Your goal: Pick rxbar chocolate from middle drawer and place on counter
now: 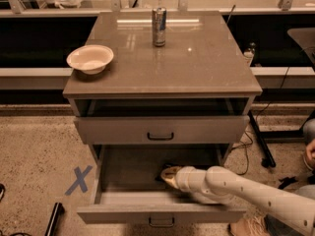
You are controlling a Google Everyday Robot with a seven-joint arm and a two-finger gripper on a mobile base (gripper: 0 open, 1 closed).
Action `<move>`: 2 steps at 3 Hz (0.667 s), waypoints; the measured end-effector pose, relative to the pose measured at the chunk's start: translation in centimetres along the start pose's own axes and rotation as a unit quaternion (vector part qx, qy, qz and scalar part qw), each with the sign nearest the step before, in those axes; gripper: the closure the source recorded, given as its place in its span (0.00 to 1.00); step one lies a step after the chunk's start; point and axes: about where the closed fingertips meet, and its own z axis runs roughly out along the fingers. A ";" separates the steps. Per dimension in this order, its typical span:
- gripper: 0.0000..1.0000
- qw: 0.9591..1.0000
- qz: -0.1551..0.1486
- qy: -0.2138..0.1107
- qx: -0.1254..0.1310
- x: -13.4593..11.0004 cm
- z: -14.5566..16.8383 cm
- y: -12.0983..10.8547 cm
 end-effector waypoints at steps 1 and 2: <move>1.00 0.999 -0.013 -0.038 -0.024 -1.9 -1.6 0.4; 1.00 0.997 -0.022 -0.059 -0.040 -3.0 -2.6 0.6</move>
Offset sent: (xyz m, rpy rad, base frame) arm -0.0163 -0.0062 0.0564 0.1389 -0.0710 0.1388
